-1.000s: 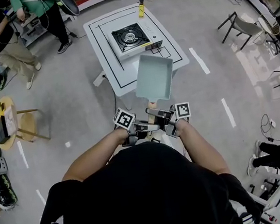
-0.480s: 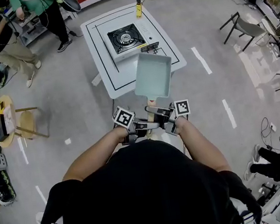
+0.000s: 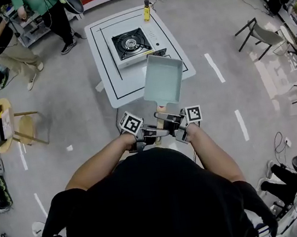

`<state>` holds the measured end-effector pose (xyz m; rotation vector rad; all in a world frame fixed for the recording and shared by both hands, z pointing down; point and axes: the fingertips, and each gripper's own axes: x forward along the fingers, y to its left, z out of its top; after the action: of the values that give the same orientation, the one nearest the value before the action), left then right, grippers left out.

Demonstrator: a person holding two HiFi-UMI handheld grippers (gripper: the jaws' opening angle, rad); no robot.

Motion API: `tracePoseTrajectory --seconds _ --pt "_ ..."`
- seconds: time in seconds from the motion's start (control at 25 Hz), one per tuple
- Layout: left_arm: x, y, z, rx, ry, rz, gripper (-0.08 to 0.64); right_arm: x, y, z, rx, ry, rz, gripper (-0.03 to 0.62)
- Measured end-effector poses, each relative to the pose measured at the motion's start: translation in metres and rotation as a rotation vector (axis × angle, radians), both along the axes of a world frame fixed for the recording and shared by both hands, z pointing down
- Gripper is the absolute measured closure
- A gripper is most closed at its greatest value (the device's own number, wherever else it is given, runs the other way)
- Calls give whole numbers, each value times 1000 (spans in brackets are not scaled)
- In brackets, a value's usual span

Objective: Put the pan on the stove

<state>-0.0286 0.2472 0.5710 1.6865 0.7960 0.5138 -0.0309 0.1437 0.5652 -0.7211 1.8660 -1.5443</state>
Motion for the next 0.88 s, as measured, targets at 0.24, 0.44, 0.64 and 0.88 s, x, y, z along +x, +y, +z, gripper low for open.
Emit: tracePoseTrajectory --seconds 0.24,0.44,0.64,0.88 --pt "20 -2 5 16 -1 -11 474 18 -2 6 -9 2 -21 465" --pt "32 -1 8 -5 -2 -17 474 28 -2 11 -12 0 -36 465" --pt "39 0 5 23 6 -20 474 35 1 9 -18 -1 -32 465" --pt "38 3 8 36 9 -7 474 33 4 6 -9 3 -32 465"
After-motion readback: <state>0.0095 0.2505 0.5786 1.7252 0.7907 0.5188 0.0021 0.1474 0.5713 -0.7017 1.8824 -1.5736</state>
